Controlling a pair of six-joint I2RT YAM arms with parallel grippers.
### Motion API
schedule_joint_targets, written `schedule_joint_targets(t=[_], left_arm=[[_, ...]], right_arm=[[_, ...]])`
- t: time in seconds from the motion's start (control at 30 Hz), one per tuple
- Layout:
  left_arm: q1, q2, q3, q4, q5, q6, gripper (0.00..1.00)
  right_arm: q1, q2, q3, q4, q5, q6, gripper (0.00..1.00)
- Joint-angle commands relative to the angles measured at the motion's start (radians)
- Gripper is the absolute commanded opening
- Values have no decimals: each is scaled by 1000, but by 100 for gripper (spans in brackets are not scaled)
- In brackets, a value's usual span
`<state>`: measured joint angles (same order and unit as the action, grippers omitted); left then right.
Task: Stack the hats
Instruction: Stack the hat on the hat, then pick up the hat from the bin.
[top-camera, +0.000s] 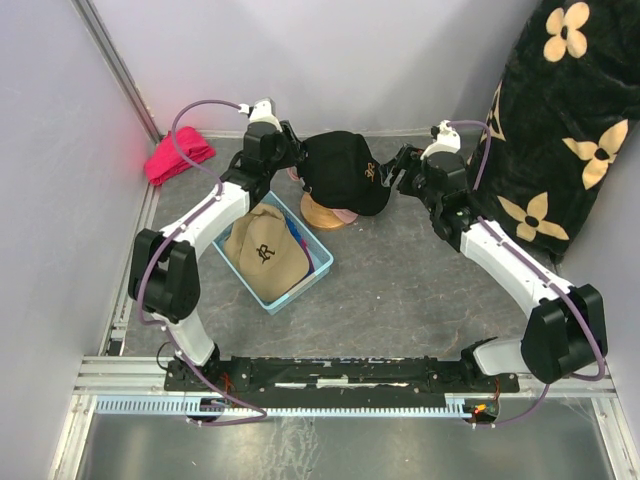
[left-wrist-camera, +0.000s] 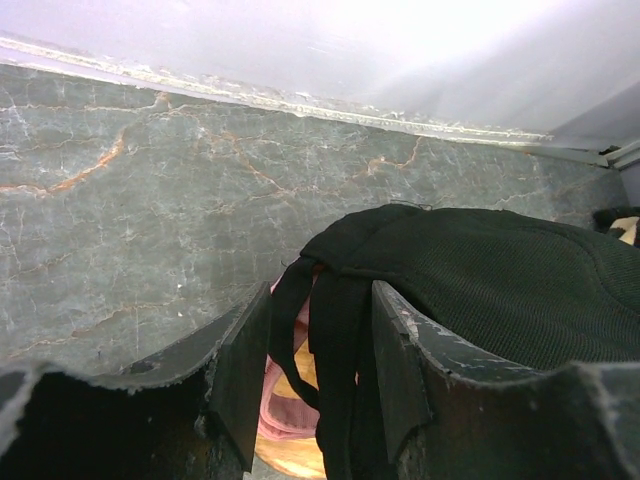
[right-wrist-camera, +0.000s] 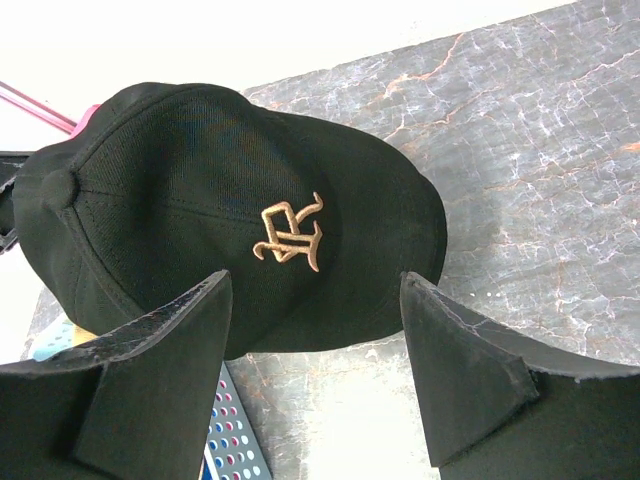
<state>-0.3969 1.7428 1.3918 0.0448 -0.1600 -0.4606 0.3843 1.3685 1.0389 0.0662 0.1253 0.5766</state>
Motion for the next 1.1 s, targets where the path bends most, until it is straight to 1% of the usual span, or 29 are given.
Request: schedule_joint_targets(t=[0.0, 0.13, 0.37, 0.7, 0.8, 0.9, 1.07], left_arm=[[-5, -50, 4, 61, 14, -28, 52], [-8, -62, 18, 49, 19, -24, 52], [-6, -59, 64, -45, 44, -28, 52], [-6, -106, 64, -98, 28, -29, 52], [-5, -129, 56, -111, 20, -32, 52], [-7, -168, 36, -127, -1, -33, 53], [-7, -275, -45, -139, -57, -51, 54]], right_arm=[[5, -40, 17, 3, -7, -30, 76], [4, -34, 18, 8, -11, -29, 76], [5, -46, 11, 6, -7, -36, 76], [29, -76, 23, -23, 4, -61, 76], [60, -92, 36, -48, 22, -82, 77], [116, -113, 49, -81, 57, -113, 77], [227, -151, 65, -136, 90, -120, 77]])
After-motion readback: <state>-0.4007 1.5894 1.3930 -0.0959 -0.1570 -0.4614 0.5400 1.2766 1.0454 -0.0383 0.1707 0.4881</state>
